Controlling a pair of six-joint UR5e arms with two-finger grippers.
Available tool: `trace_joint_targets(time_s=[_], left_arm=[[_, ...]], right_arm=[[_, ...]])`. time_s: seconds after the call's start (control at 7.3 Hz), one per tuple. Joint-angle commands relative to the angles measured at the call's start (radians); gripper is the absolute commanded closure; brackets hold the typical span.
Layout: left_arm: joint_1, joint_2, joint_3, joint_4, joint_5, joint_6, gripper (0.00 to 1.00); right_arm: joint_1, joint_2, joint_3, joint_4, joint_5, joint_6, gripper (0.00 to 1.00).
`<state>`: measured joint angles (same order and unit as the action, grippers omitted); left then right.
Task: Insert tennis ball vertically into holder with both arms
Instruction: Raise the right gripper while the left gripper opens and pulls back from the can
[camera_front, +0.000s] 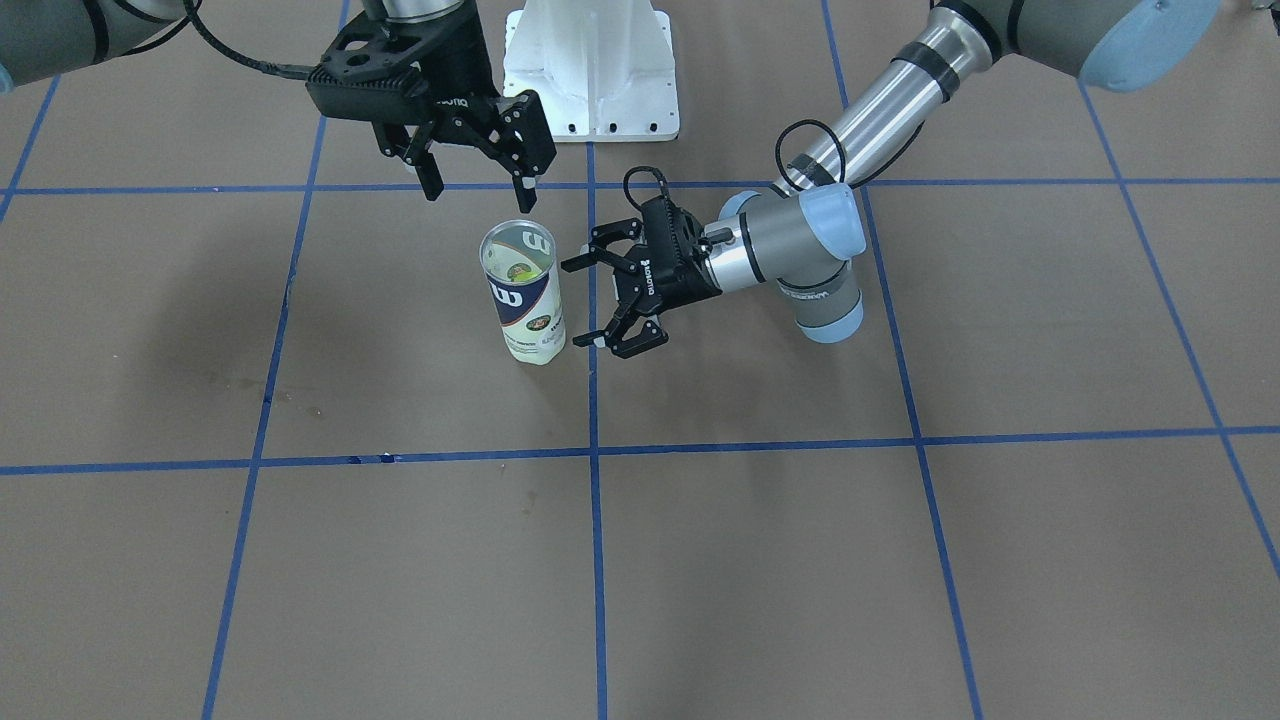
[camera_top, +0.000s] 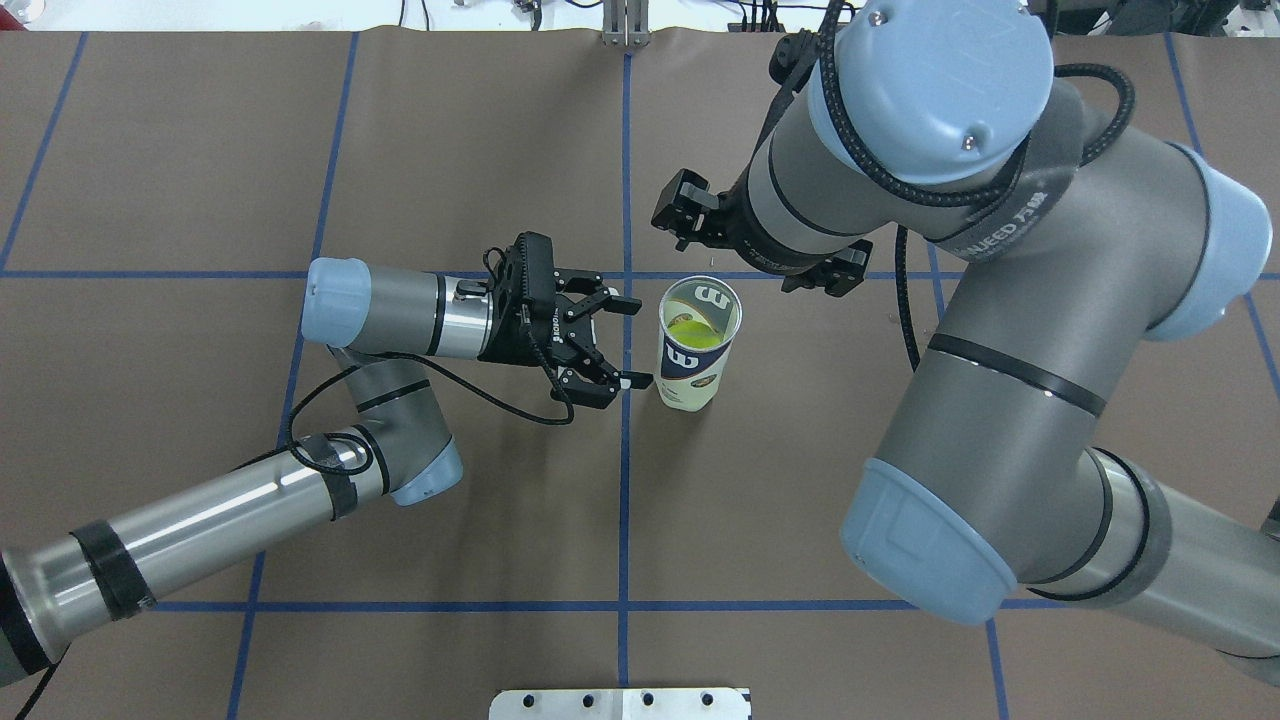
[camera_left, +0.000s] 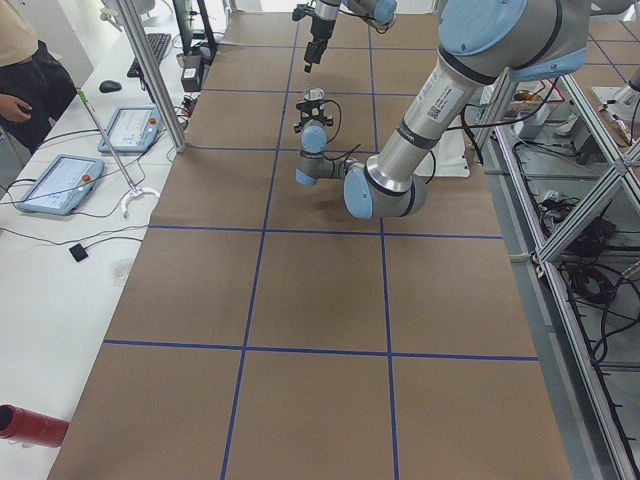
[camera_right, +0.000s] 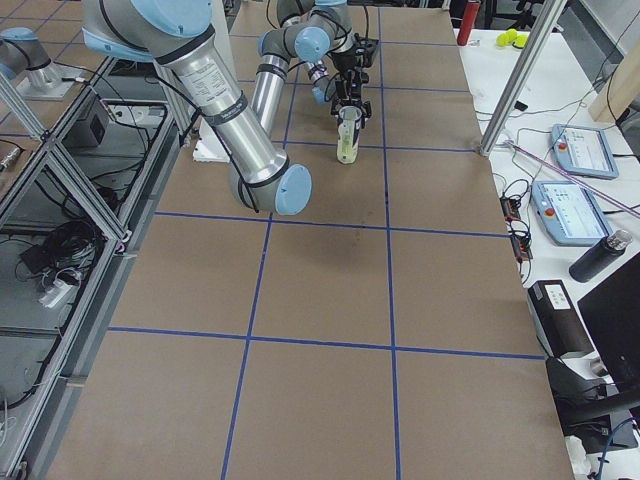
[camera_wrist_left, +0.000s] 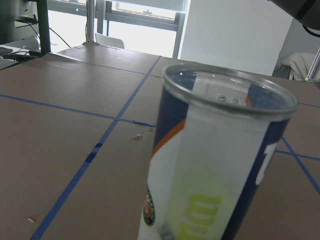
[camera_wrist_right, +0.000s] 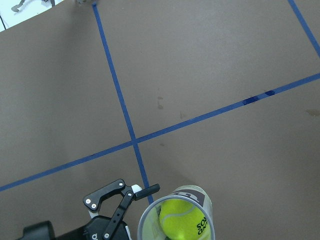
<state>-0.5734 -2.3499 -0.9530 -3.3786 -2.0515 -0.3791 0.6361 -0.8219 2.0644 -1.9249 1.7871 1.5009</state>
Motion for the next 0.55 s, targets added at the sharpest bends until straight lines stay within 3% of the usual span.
trace_joint_targets(time_s=[0.0,0.41], left_arm=[[-0.038,0.046,-0.033,-0.007,-0.057,-0.003,0.01],[-0.114,0.055,-0.039,0.002,-0.104,-0.041,0.02]], right_arm=[[0.013,-0.005,0.002,0.0,0.003,-0.001,0.01],[0.086,-0.029,0.006,0.0,0.064,-0.049,0.01]])
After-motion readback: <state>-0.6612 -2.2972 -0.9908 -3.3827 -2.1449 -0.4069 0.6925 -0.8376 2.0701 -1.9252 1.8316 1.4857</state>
